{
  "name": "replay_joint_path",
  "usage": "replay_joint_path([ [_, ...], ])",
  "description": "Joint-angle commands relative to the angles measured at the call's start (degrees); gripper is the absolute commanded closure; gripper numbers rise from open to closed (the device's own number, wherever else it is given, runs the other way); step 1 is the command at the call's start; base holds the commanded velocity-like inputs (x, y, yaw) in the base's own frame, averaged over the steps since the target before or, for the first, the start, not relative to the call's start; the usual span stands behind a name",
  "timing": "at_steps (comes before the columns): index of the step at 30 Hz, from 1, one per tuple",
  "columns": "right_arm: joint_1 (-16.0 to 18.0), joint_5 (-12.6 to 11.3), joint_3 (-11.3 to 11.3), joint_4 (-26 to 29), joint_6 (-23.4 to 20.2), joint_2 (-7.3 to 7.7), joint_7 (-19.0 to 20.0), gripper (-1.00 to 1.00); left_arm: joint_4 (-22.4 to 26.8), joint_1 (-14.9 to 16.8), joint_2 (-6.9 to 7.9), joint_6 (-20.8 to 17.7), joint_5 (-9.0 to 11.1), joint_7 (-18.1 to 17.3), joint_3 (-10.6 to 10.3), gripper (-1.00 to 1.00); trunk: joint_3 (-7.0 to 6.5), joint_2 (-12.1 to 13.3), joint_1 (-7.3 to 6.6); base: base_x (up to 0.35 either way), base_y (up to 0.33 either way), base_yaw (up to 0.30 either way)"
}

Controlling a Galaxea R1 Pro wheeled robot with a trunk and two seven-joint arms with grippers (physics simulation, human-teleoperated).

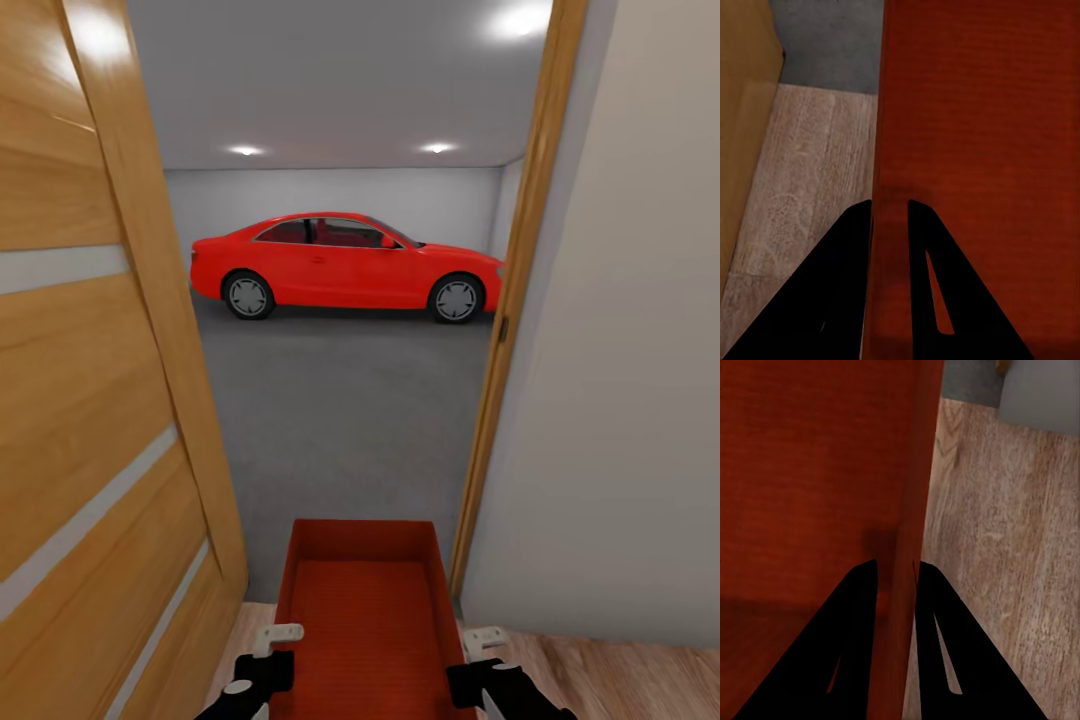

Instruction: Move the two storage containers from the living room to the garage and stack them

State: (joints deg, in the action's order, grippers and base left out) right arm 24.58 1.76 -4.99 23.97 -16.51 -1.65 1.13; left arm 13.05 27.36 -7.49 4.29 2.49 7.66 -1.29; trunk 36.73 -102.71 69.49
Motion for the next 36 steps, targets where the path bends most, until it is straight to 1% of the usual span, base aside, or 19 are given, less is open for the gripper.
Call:
replay_joint_path([
  [1, 0.0, -0.1, 0.2, 0.1, -0.4, 0.85, 0.4, 1.0, 0.1, 0.0, 2.1, 0.2, 0.0, 0.3, 0.2, 1.0, 0.05, 0.0, 0.0, 0.085, 0.125, 0.0],
  [11, 0.0, -0.1, 0.2, 0.1, -0.4, 0.86, 0.5, 1.0, 0.2, 0.0, 2.13, 0.2, -0.2, 0.3, 0.2, 1.0, 0.05, 0.0, 0.0, 0.053, 0.073, 0.0],
  [19, 0.0, -0.1, 0.2, 0.1, -0.4, 0.86, 0.6, 1.0, 0.2, 0.0, 2.13, 0.2, -0.3, 0.3, 0.2, 1.0, 0.05, 0.0, 0.0, 0.119, 0.079, 0.0],
  [36, 0.0, -0.1, 0.2, 0.2, -0.4, 0.86, 0.7, 1.0, 0.2, 0.0, 2.13, 0.2, -0.4, 0.3, 0.2, 1.0, 0.05, 0.0, 0.0, 0.227, 0.023, 0.0],
])
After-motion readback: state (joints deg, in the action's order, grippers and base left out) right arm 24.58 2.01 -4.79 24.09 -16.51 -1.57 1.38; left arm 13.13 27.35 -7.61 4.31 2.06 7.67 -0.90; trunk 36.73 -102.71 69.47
